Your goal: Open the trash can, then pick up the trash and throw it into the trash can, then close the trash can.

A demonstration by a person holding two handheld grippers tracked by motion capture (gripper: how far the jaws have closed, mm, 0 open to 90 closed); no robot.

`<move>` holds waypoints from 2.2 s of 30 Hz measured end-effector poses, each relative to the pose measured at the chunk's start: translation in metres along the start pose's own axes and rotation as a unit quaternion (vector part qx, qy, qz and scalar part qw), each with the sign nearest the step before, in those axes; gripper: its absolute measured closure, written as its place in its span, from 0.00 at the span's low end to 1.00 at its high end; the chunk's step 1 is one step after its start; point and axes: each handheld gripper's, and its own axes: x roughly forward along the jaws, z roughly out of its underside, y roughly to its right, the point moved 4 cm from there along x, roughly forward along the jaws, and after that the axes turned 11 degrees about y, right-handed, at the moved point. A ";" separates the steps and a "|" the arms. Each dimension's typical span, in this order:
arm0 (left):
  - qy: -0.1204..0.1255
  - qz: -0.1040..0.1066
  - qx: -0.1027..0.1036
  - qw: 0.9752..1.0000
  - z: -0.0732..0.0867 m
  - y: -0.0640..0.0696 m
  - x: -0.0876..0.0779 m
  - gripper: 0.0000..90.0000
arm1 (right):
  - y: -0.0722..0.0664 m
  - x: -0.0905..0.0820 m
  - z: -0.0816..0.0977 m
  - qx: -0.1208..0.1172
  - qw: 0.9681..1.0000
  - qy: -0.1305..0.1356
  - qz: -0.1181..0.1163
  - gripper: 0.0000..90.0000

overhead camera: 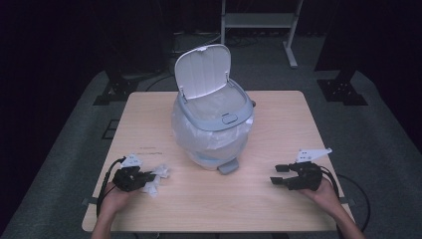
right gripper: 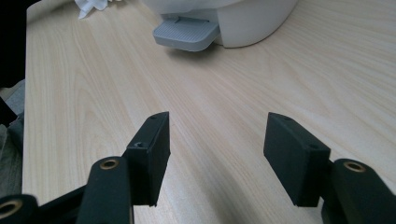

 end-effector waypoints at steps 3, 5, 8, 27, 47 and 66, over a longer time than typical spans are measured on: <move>-0.002 0.002 0.007 1.000 -0.004 0.004 -0.004 0.93 | 0.001 -0.001 0.001 0.000 1.000 0.003 0.005 0.44; -0.001 0.005 0.011 1.000 -0.007 0.005 -0.006 0.93 | 0.001 -0.002 0.001 0.002 1.000 0.004 0.010 0.44; 0.001 0.007 0.013 1.000 -0.011 0.005 -0.011 0.93 | 0.003 -0.003 0.001 0.002 1.000 0.009 0.013 0.43; 0.004 0.018 0.042 0.999 -0.050 0.010 -0.044 0.92 | 0.009 -0.006 -0.002 0.007 0.999 0.018 0.035 0.37; 0.009 0.040 0.074 0.996 -0.099 0.020 -0.059 0.92 | 0.008 -0.003 -0.001 0.006 0.999 0.010 0.037 0.33; 0.017 0.050 0.096 0.994 -0.141 0.026 -0.089 0.92 | 0.010 0.001 0.002 0.002 0.999 -0.001 0.037 0.33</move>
